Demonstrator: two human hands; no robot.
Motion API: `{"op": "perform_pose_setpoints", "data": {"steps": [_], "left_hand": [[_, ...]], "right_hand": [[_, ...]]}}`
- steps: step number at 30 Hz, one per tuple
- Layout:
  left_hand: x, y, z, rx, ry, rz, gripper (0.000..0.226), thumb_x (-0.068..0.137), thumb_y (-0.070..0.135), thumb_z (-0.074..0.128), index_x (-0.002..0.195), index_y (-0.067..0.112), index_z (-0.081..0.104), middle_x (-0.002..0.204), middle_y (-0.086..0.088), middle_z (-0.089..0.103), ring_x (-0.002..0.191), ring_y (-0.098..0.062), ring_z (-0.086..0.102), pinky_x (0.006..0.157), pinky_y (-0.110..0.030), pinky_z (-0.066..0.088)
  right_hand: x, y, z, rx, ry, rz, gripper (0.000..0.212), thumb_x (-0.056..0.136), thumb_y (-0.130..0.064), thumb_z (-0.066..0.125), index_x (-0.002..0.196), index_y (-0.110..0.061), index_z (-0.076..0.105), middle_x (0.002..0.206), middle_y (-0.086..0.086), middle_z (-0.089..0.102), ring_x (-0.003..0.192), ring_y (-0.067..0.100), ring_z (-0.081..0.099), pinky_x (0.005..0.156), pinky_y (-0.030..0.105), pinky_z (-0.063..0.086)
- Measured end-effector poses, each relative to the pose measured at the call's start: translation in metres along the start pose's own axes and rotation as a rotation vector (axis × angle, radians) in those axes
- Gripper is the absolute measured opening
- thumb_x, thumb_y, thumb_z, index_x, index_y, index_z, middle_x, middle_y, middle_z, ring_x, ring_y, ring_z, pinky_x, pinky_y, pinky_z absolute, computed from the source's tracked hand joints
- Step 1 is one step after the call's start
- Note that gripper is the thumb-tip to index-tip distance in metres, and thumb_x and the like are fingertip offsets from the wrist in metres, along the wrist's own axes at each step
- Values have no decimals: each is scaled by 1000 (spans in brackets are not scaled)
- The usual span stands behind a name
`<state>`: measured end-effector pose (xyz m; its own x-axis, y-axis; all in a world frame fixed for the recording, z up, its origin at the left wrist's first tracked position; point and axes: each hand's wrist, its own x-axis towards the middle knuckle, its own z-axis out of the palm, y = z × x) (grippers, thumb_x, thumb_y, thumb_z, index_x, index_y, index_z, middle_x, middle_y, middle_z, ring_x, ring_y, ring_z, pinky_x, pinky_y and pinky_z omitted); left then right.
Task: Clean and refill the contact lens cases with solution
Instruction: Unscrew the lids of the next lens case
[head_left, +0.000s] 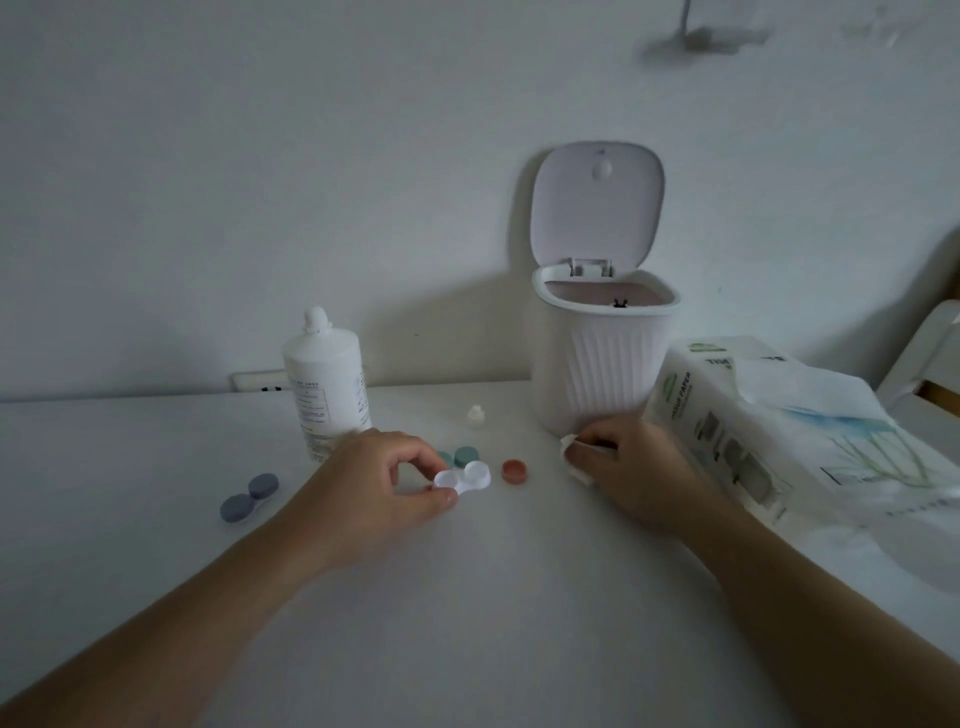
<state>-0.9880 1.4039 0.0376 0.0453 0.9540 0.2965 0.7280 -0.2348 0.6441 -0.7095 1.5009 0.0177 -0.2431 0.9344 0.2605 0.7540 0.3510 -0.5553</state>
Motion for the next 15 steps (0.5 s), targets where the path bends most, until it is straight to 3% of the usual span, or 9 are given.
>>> {"op": "perform_pose_setpoints", "data": {"steps": [2,5,7,9,12,15], "left_hand": [[1,1,-3,-9,-7,-52,12,77,43,82,84,43,73,52,13,43,46,-4,37,44,-17,27],[4,12,-8,-65,-58,-112,7,81,36,79,85,37,74,65,18,70,46,-2,44,46,-16,36],[7,20,-10,-206,-52,-166,7,84,22,80,82,28,76,74,7,76,48,-3,55,49,-15,39],[12,27,-15,-307,-19,-229,8,83,16,81,81,23,78,77,-1,75,54,-4,63,51,-15,39],[22,34,-22,-264,-9,-237,7,81,23,83,85,27,79,81,8,78,71,0,69,62,-8,45],[36,42,-27,-353,32,-237,9,80,24,85,87,25,80,84,9,79,75,5,70,64,-2,44]], "right_hand": [[0,1,7,-18,21,-22,33,90,-48,62,76,-19,68,70,1,66,66,16,61,63,35,50],[1,5,13,-12,65,-79,35,90,-48,61,77,-16,68,80,-2,65,75,17,61,69,36,52],[1,8,14,-9,76,-104,36,90,-49,59,74,-17,66,79,-4,62,74,14,58,70,36,50],[0,10,15,1,76,-124,34,91,-47,61,73,-19,66,79,-5,60,76,14,57,71,37,50],[-3,11,14,56,116,-128,28,91,-44,64,76,-21,69,79,-7,64,78,12,59,73,35,51],[-3,11,13,167,181,-114,25,90,-43,67,75,-22,69,72,-8,66,70,4,60,65,24,47]]}}
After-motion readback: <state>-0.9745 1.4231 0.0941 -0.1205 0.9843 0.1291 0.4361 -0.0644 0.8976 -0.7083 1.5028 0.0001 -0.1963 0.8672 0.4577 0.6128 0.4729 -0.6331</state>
